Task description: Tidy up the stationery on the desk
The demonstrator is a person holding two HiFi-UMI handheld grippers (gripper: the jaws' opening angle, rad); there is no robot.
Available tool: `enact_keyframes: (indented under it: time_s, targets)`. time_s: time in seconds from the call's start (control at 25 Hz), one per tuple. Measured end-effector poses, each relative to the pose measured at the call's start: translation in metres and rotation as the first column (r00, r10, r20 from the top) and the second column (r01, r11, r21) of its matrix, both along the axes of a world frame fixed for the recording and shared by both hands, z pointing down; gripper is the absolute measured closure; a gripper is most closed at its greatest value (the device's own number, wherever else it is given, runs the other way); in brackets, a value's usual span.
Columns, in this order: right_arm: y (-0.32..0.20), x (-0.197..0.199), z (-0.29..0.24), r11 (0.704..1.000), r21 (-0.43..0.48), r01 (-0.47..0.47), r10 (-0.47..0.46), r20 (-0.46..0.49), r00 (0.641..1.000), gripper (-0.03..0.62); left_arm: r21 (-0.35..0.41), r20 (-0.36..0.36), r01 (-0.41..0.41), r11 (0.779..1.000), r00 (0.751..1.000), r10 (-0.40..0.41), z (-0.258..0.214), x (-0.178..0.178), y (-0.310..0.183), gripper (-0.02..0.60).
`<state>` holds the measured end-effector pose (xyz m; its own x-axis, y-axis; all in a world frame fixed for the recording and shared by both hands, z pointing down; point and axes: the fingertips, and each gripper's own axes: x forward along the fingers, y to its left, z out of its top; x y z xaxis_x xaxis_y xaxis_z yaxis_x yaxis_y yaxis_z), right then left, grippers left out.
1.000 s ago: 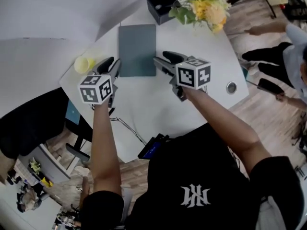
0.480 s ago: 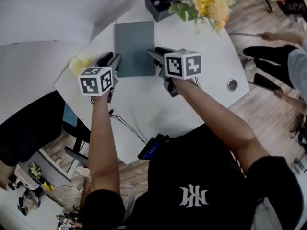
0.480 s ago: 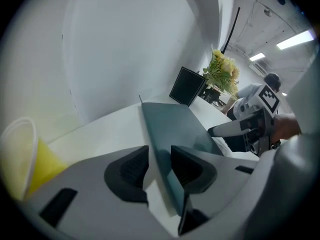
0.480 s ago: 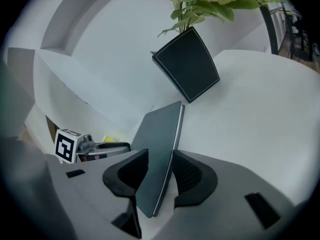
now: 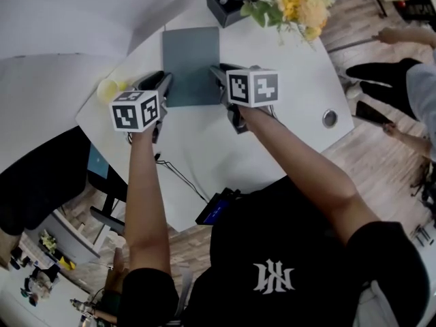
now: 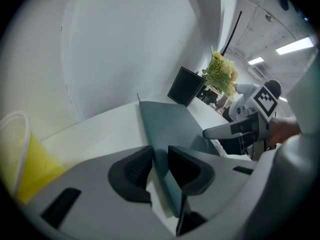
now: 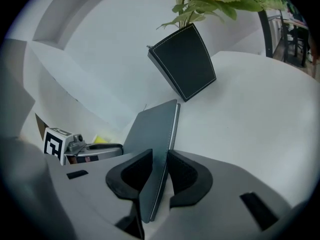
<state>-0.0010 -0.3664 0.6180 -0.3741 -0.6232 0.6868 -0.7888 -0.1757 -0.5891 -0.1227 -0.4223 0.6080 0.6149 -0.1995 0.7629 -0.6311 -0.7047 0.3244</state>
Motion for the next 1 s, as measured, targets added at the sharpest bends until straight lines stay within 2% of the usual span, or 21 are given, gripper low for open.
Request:
enact_keyframes:
  time_s: [0.24,0.52,1.0]
  targets:
    - [-0.001,0.002,0.001,1.000,0.010,0.021,-0.021,-0.038,0.999,0.487,-0.038,-0.014,0.033,0.999,0.999,-0.033,0.001,0.000,-0.001,0.494]
    - [0.009,0.004,0.002,0.995,-0.005,0.098,-0.098,-0.046,0.994,0.491,-0.075,0.014,0.059,0.995,0.998,-0.058,0.005,0.005,0.013,0.506]
    - [0.073,0.029,0.004,0.958,-0.024,0.287,-0.288,-0.104,0.952,0.491,-0.132,0.078,0.060,0.989,0.996,-0.050,0.008,0.027,0.089,0.500]
